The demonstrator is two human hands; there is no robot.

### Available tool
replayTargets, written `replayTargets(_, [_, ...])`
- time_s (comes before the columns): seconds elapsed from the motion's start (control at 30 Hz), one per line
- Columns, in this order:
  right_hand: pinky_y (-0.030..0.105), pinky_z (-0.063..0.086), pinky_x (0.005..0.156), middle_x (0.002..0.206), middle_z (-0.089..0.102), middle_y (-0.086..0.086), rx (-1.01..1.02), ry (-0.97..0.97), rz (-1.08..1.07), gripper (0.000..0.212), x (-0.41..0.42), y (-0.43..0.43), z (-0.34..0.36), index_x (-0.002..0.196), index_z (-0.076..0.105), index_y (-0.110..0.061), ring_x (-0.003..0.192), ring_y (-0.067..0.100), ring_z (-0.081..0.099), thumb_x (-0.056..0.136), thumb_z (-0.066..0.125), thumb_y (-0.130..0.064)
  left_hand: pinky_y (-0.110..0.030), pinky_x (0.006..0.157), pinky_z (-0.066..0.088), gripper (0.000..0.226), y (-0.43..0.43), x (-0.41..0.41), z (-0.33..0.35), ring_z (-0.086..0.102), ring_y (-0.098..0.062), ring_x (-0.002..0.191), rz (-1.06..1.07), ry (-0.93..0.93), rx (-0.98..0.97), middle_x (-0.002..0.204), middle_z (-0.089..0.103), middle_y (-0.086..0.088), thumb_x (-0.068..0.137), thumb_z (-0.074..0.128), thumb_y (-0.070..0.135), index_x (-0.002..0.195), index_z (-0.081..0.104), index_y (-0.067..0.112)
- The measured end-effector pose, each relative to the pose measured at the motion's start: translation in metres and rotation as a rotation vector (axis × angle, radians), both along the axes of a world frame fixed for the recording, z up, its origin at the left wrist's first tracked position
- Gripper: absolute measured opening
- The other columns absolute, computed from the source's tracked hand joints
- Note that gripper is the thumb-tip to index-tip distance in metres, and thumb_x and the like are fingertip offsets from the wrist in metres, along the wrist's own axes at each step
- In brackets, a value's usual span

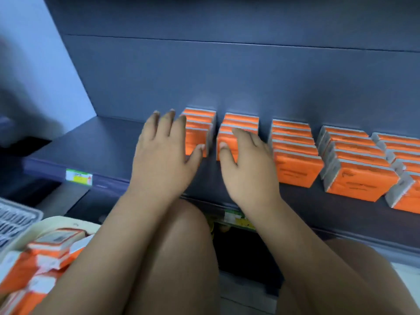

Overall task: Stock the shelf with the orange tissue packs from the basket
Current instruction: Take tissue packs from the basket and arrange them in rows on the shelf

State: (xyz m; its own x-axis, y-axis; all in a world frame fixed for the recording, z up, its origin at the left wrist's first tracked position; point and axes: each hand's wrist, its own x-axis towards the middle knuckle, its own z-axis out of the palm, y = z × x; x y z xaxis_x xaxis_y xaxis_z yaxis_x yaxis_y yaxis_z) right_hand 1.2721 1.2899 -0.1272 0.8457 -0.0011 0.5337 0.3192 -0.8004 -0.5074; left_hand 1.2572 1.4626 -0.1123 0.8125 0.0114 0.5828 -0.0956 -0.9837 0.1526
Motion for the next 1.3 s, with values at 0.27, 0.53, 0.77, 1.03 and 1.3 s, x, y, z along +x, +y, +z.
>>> replayTargets(0.27, [0.044,0.037,0.116,0.159,0.043,0.005,-0.089,0.014,0.534,0.061,-0.079,0.173,0.004,0.150,0.048,-0.018,0.145,0.025,0.039,0.099,0.042,-0.050,-0.056,0.120,0.031,0.073,0.142,-0.136,-0.018,0.038,-0.048,0.143,0.413,-0.046,-0.005,0.152,0.050,-0.020,0.096,0.046,0.055,0.145,0.050,0.001])
replayTargets(0.53, [0.043,0.043,0.099,0.140,0.057,0.007,-0.370,0.042,0.836,0.069,-0.144,0.305,-0.052,0.155,0.038,-0.012,0.129,0.028,0.051,0.099,0.034,-0.052,-0.057,0.119,0.032,0.073,0.243,-0.234,-0.082,0.040,-0.048,0.141,0.748,0.193,-0.053,0.149,0.051,-0.021,0.092,0.038,0.052,0.143,0.049,0.001])
replayTargets(0.77, [0.044,0.045,0.096,0.136,0.059,0.006,-0.630,0.209,0.893,0.048,-0.120,0.330,-0.105,0.138,0.055,-0.022,0.124,0.032,0.054,0.104,0.039,-0.050,-0.054,0.117,0.035,0.066,0.259,-0.255,-0.169,0.035,-0.041,0.144,0.848,0.443,-0.158,0.151,0.048,-0.014,0.097,0.054,0.054,0.144,0.047,0.007])
replayTargets(1.03, [0.046,0.041,0.102,0.143,0.049,0.009,-0.927,0.651,0.810,0.046,-0.118,0.348,-0.164,0.142,0.051,-0.020,0.131,0.034,0.049,0.098,0.053,-0.036,-0.046,0.120,0.029,0.061,0.249,-0.245,-0.244,0.030,-0.032,0.148,0.707,0.831,-0.256,0.154,0.046,-0.006,0.099,0.052,0.056,0.145,0.047,0.017])
replayTargets(1.3, [0.050,0.047,0.105,0.151,0.042,0.012,-0.957,0.765,0.600,0.055,-0.088,0.346,-0.222,0.147,0.045,-0.022,0.135,0.039,0.047,0.094,0.058,-0.031,-0.040,0.101,0.049,0.060,0.257,-0.237,-0.263,0.058,-0.027,0.123,0.549,1.069,-0.622,0.136,0.063,-0.004,0.087,0.067,0.042,0.146,0.052,0.036])
